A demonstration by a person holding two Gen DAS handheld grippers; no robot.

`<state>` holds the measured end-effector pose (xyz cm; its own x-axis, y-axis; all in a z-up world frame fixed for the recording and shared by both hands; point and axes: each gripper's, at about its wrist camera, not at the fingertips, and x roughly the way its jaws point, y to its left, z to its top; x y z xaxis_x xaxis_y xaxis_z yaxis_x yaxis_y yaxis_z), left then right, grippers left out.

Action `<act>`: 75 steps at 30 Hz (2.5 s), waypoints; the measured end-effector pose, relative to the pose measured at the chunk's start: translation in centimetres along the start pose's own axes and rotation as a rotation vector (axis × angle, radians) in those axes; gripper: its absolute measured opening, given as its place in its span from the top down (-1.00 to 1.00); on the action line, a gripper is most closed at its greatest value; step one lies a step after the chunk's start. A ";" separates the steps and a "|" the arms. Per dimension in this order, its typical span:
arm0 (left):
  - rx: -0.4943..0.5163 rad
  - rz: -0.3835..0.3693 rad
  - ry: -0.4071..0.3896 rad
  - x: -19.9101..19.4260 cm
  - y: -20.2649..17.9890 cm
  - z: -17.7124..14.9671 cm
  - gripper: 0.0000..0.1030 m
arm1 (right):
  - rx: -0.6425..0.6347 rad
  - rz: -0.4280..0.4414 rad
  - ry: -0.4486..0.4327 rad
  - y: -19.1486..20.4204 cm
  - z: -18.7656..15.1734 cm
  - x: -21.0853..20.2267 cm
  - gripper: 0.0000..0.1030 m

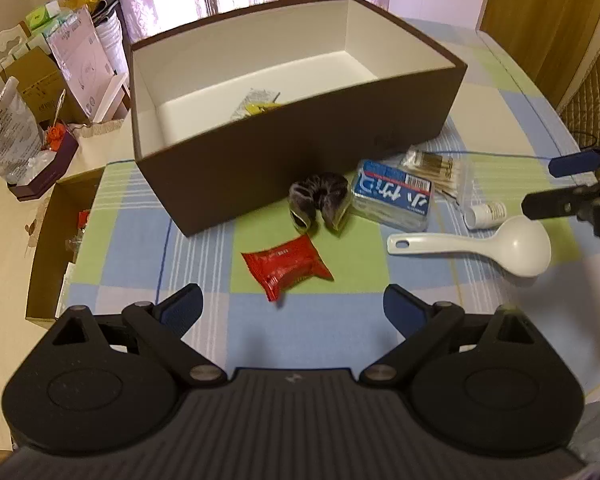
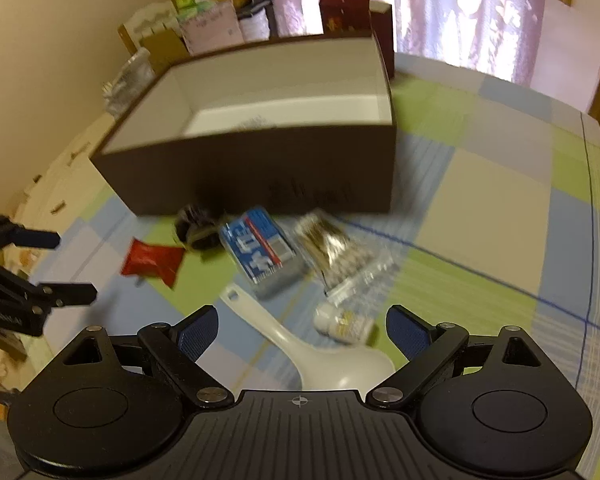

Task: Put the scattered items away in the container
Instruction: 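Move both grippers back out of the box toward the items on the table, then grasp the red candy packet with the left gripper while the right grasps the white spoon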

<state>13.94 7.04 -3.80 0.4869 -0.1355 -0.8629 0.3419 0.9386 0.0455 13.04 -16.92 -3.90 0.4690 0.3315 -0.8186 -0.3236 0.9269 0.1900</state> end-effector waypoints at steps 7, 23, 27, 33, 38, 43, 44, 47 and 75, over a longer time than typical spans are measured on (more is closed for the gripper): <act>0.017 0.015 0.020 1.0 -0.4 -0.5 -0.85 | 0.099 -0.021 0.024 -1.4 -2.0 0.4 -0.86; 0.045 0.019 0.029 2.6 -0.4 -1.8 -0.85 | 0.567 0.044 0.013 -8.1 -6.6 2.5 -0.02; 0.056 0.019 0.024 2.8 -0.2 -1.8 -0.85 | 0.562 0.038 -0.001 -8.0 -6.4 2.7 -0.02; 0.089 0.020 0.019 3.4 0.0 -1.8 -0.85 | 0.483 -0.006 0.013 -7.2 -6.6 3.3 0.68; 0.130 0.026 -0.003 4.0 0.4 -1.7 -0.84 | 0.490 -0.004 0.028 -7.6 -7.4 3.0 0.82; 0.236 0.022 -0.064 4.8 0.8 -1.1 -0.80 | 0.538 -0.036 0.027 -8.3 -7.9 1.8 0.82; 0.272 0.021 -0.081 5.0 0.9 -1.0 -0.79 | 0.550 -0.046 0.026 -8.4 -8.0 1.5 0.82; 0.380 -0.003 -0.132 5.7 0.7 -0.7 -0.69 | 0.597 -0.082 0.017 -9.2 -8.4 0.7 0.82; 0.236 -0.215 0.047 8.6 0.0 -1.6 0.32 | 0.705 -0.108 -0.003 -10.3 -10.3 -0.7 0.81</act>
<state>16.87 6.37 -12.00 0.3474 -0.3024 -0.8876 0.6124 0.7900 -0.0295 7.56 -28.58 -10.85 0.4711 0.2308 -0.8514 0.3326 0.8475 0.4137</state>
